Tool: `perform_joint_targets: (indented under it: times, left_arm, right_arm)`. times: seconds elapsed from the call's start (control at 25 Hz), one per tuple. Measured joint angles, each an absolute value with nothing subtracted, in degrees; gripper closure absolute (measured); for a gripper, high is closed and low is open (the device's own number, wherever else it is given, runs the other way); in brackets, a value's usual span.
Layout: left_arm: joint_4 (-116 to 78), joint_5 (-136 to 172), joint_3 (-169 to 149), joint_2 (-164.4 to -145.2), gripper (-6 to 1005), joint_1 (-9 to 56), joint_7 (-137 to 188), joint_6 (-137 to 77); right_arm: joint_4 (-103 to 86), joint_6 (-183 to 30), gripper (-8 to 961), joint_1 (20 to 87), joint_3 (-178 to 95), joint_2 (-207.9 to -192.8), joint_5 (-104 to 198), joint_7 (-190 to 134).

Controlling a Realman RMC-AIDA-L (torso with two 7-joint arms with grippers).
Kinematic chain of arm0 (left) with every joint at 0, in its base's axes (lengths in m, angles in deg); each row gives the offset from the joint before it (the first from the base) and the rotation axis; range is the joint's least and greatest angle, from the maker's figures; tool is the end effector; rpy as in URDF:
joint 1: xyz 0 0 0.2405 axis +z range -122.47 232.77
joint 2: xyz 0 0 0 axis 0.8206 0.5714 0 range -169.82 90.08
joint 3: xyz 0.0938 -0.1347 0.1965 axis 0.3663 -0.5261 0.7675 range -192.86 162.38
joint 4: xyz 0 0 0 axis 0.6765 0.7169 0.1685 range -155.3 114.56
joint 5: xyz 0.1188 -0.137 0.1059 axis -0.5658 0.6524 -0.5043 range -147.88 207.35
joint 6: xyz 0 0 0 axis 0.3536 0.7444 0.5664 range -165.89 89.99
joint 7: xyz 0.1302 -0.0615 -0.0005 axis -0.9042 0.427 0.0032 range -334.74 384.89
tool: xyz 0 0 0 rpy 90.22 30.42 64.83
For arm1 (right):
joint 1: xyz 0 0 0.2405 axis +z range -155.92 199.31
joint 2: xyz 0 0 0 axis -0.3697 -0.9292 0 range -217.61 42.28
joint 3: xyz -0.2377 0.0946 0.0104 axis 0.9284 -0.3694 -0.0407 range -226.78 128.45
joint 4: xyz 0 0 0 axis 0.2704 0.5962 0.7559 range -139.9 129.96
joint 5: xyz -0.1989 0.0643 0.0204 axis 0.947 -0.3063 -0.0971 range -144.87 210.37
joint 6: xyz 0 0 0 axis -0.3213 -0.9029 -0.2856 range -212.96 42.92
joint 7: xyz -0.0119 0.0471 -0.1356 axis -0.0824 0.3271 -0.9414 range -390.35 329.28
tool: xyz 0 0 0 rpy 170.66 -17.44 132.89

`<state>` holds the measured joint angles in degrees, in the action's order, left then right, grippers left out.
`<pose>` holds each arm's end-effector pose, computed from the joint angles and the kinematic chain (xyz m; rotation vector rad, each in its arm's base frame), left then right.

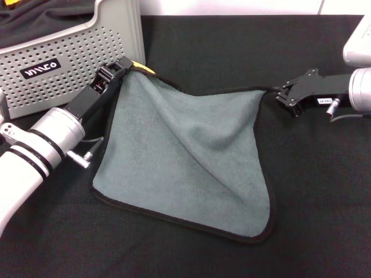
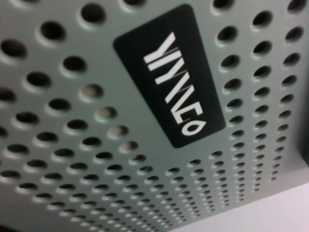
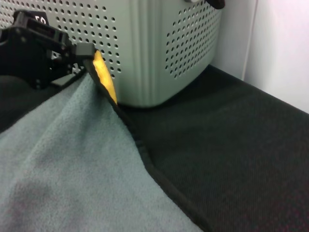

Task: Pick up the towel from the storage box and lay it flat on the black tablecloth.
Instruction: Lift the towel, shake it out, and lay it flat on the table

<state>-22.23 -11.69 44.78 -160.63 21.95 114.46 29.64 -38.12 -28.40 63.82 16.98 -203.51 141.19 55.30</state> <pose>-0.2963 0.3409 -0.0539 -1.4952 -1.7306 -1.4259 0.2208 0.4177 -0.0336 -2.6447 0.4393 0.2232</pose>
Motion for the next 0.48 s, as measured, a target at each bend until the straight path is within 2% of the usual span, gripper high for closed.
perform_joint_targets:
  times: [0.48]
  left_arm:
    - [-22.3, -10.5, 44.8, -160.63, 988, 21.8, 114.4, 28.4]
  right_arm:
    - [-38.8, -30.3, 920, 65.2, 17.7, -203.69, 140.6, 55.4]
